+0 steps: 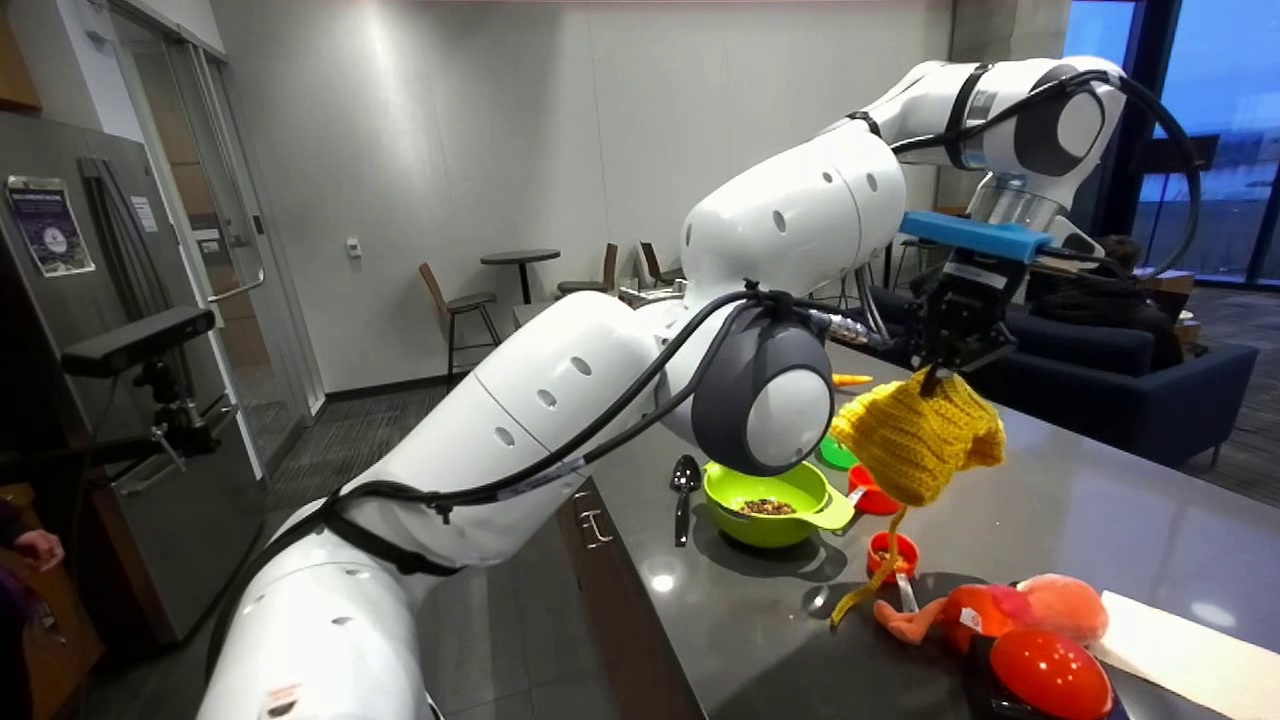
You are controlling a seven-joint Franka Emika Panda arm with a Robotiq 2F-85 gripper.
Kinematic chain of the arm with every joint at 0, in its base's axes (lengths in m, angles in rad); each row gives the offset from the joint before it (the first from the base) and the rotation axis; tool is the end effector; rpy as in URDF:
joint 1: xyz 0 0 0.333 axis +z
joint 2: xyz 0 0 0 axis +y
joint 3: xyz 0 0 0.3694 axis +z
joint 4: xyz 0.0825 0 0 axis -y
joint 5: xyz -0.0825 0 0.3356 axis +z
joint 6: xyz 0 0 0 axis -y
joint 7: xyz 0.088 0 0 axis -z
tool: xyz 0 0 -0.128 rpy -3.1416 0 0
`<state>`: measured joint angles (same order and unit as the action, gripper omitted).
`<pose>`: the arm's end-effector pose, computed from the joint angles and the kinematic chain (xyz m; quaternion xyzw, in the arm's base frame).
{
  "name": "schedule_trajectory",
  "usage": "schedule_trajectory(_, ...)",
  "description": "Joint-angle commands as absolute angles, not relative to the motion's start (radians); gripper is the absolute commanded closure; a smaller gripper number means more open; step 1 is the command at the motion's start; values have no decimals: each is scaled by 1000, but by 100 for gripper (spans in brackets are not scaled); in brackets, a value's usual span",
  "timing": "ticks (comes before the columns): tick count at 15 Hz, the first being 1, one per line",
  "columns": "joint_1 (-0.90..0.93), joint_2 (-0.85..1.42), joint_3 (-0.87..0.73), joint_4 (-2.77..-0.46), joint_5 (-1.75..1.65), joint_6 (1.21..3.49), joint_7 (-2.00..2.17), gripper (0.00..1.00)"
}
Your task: Move the yellow cloth and plush toy backwards then lift up the yellow cloth and set it back down on the counter.
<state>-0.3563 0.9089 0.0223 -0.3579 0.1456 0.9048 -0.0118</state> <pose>0.6413 -0.2084 0.5253 -0.9729 0.1264 0.1635 0.1034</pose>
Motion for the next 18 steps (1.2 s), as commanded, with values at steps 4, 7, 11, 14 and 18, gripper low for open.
schedule_trajectory(4, -351, 834, 38, -393, 231, 876, 222, 98)
schedule_trajectory(7, -353, 831, 54, -406, 282, 897, 324, 98)
schedule_trajectory(11, -361, 903, 78, -315, 376, 895, 488, 98)
schedule_trajectory(14, -367, 893, 82, -369, 437, 947, 601, 98)
schedule_trajectory(18, -377, 927, 75, -358, 488, 1006, 756, 98)
